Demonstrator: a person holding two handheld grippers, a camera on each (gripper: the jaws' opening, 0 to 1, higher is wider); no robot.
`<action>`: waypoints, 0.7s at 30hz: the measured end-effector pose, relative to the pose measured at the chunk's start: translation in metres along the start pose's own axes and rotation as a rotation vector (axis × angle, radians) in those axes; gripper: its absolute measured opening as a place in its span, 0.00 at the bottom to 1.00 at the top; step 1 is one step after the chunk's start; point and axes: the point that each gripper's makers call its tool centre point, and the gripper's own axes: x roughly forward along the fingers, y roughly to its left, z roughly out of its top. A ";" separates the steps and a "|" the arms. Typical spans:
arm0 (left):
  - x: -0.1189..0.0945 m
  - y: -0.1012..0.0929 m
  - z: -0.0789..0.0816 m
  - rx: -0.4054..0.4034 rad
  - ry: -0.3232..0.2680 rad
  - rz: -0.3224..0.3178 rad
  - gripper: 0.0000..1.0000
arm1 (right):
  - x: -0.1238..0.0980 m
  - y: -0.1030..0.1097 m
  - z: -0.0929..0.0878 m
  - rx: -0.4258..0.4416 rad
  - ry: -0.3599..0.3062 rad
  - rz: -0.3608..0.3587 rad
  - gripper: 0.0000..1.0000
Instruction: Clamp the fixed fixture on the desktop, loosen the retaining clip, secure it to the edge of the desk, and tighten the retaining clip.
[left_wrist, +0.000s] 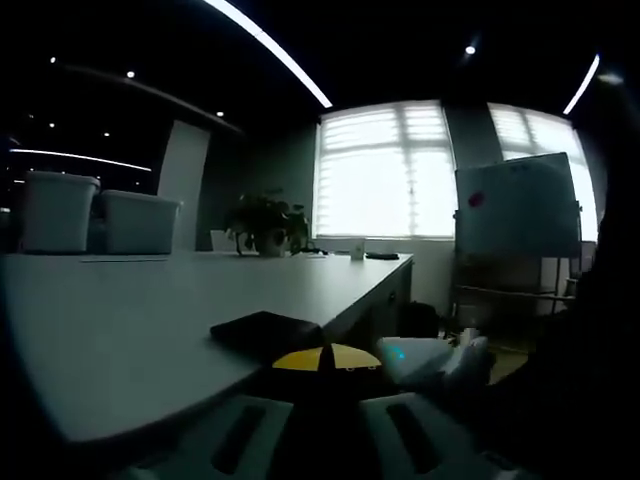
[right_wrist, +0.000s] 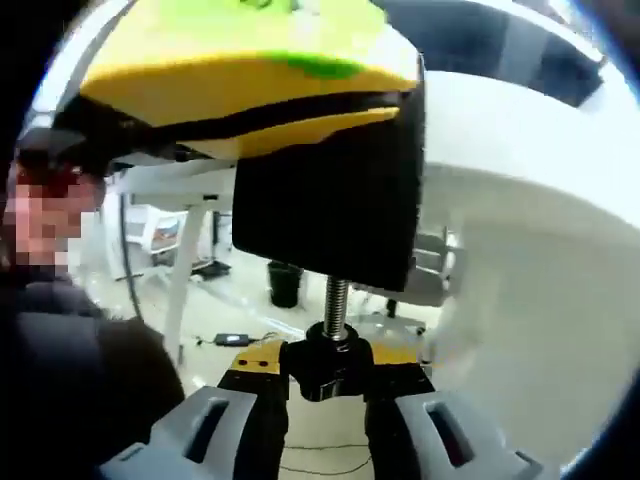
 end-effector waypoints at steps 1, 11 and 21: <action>0.000 0.000 0.000 0.000 0.000 -0.002 0.01 | 0.000 0.003 0.000 -0.005 0.000 0.059 0.27; 0.000 -0.001 0.000 -0.004 0.004 -0.001 0.01 | -0.001 0.020 0.001 -0.051 0.023 0.301 0.27; 0.000 -0.001 0.000 -0.004 0.005 0.002 0.01 | -0.002 -0.001 0.007 -0.200 -0.042 0.102 0.36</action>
